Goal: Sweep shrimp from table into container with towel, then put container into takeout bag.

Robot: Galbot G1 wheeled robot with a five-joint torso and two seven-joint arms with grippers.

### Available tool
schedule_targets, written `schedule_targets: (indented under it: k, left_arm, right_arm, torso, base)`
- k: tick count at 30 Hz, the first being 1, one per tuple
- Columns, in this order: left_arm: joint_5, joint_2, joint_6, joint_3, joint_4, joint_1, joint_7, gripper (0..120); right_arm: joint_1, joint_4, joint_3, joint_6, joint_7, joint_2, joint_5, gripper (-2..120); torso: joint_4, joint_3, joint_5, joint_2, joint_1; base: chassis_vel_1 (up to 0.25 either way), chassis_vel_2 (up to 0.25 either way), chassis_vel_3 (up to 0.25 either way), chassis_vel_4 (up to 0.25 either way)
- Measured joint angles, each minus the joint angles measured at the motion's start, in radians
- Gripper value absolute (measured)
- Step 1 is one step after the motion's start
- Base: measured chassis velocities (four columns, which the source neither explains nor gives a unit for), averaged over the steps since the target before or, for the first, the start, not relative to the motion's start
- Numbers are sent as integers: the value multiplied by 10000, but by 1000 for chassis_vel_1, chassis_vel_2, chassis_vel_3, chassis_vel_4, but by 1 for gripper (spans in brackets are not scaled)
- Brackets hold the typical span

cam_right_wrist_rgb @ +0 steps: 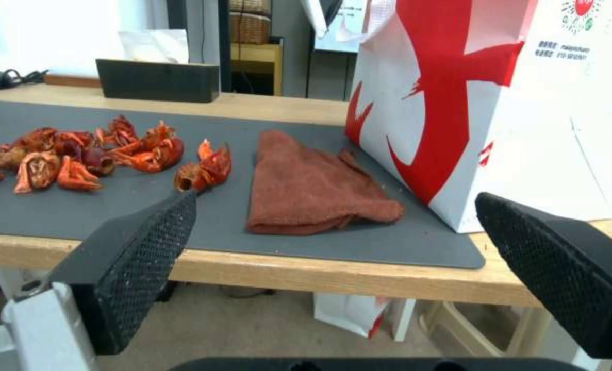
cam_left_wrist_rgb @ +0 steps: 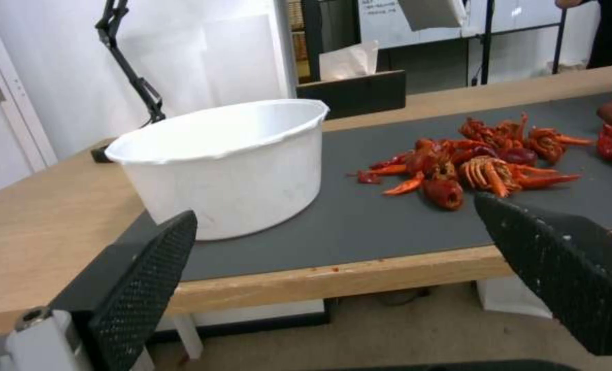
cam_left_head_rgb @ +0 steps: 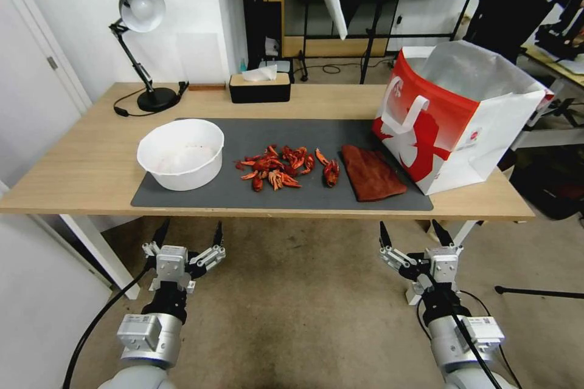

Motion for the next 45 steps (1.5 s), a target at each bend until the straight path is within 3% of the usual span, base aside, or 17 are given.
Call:
schedule_targets:
  k: [16, 19, 20, 23, 27, 45]
  left_arm:
    - [-135, 65, 103, 64, 0, -76, -154, 100]
    - [-966, 461, 787, 512, -56, -580, -1082, 100]
    - [-966, 461, 787, 512, -56, -580, -1082, 100]
    - [-2004, 952, 1639, 1061, -150, -1182, -2243, 100]
    - [-2998, 1438, 2284, 1612, -215, -1775, -3289, 100]
    - [-2771, 1433, 1941, 1722, -9, -1456, -3174, 100]
  right_arm:
    - [30, 6, -29, -154, -42, 16, -7, 100]
    - [242, 81, -269, -1113, -399, 168, -136, 100]
    - [242, 81, -269, -1113, -399, 168, -136, 100]
    - [515, 191, -568, -2343, -865, 369, -323, 100]
    - [686, 377, -710, -2665, -1044, 598, -380, 100]
    - [860, 337, -429, -2658, -999, 461, -140, 100]
  torso:
    - [2, 0, -1, 0, 0]
    - [0, 0, -2, 0, 0]
    - [0, 0, -2, 0, 0]
    - [0, 0, 0, 0, 0]
    - [-5, 0, -2, 0, 1]
    - [0, 0, 1, 0, 1]
  base:
    - [0, 0, 0, 0]
    - [0, 0, 0, 0]
    - [0, 0, 0, 0]
    - [0, 0, 0, 0]
    - [0, 0, 0, 0]
    - [0, 0, 0, 0]
